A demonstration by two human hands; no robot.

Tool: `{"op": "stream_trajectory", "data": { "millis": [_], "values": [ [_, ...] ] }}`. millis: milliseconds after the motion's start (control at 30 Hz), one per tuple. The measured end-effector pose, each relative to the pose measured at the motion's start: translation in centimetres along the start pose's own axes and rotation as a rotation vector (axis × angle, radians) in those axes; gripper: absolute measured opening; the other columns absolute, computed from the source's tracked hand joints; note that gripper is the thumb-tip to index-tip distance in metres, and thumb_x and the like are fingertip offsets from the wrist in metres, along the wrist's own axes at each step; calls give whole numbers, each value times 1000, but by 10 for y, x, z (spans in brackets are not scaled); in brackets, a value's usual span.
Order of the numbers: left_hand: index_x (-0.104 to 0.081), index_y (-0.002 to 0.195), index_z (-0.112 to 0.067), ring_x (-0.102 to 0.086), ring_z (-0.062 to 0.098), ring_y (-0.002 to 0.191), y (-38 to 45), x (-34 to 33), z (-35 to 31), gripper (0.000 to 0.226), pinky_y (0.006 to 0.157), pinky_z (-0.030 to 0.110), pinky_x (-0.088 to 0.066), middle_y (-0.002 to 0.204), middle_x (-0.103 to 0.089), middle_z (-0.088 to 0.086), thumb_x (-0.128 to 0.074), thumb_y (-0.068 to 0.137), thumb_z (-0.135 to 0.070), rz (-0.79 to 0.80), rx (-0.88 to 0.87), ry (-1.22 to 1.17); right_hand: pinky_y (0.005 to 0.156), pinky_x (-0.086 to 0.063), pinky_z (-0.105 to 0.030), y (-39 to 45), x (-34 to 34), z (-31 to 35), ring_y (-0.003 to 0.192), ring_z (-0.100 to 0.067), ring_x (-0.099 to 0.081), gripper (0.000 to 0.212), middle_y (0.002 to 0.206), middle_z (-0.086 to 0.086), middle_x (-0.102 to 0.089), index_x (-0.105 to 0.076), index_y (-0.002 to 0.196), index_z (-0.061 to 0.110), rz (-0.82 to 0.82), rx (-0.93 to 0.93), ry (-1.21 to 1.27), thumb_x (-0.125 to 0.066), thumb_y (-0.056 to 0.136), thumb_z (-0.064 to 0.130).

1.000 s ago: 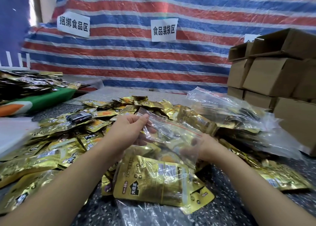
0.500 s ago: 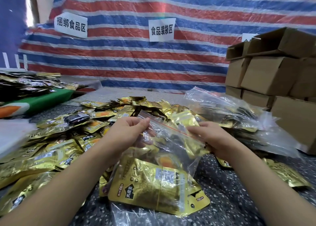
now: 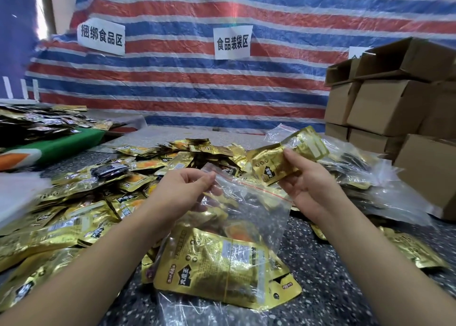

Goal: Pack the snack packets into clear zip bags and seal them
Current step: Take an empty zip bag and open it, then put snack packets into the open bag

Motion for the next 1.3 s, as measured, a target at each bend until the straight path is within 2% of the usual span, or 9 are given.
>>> {"op": "stream_trajectory", "data": {
  "millis": [233,300,433,533,667,900,1000,1133,1300],
  "values": [
    [-77,68,-20,-52,13,59,-1,1,-2,33,51,21,-50,99,-68,25,-61,94,-31,-48,-27,8,64,-58,-26,-8,-6,-7,82,-20,-75,24,91,-8,-77,-64,105,1,222,83,-336,-68,86,16],
    [-77,67,-17,-53,14,61,-1,1,-3,36,51,22,-51,97,-69,23,-59,95,-30,-64,-29,14,68,-56,-24,-11,-7,-7,86,-20,-73,30,93,-7,-76,-63,104,2,313,106,-446,-67,83,22],
    [-74,76,-7,-65,13,55,-2,0,-5,36,52,25,-54,82,-75,7,-55,99,-27,-49,-18,-19,80,-57,-29,-15,-8,-10,91,-21,-71,21,94,-6,-72,-60,106,5,426,123,-619,-60,93,20],
    [-71,84,-1,-66,13,54,-3,-1,-6,36,48,22,-52,80,-76,4,-52,100,-26,-49,-15,-27,88,-57,-38,-16,-9,-11,97,-23,-70,23,100,-7,-72,-57,116,8,419,154,-672,-60,94,15],
    [-67,88,0,-69,15,56,-4,-3,-7,37,47,21,-51,78,-76,6,-49,101,-29,-30,-6,-57,80,-57,-31,-18,-9,-9,94,-18,-70,18,100,-3,-73,-58,117,17,413,204,-721,-55,99,17],
    [-69,83,-4,-69,16,59,-7,-3,-9,41,49,21,-53,76,-76,5,-48,100,-34,0,-38,-47,77,-57,-31,-25,-13,-6,99,-20,-68,22,110,-8,-70,-58,122,14,496,204,-821,-49,102,16],
    [-72,80,-5,-70,18,62,-10,-8,-10,43,52,21,-54,78,-76,7,-47,101,-35,44,-64,-34,88,-56,-43,-25,-13,-4,105,-23,-67,23,114,-6,-69,-61,122,17,521,170,-950,-52,101,18],
    [-74,77,-9,-72,20,66,-12,-7,-12,43,56,23,-56,76,-76,10,-49,100,-35,76,-52,-20,87,-57,-37,-27,-17,-4,101,-12,-68,20,109,3,-72,-63,118,22,572,124,-1039,-54,101,21],
    [-74,75,-16,-74,25,72,-14,-8,-14,42,53,23,-54,81,-76,9,-47,102,-33,49,-43,-47,92,-54,-51,-28,-17,-2,104,-22,-66,19,110,-2,-71,-63,117,22,496,158,-1058,-55,100,22]
  ]
}}
Point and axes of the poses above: each hand's wrist, its own y-axis towards the middle knuckle, its own x-axis out of the back of the hand, z = x × y, the point moved 1 cm from there along y, towards the middle knuckle
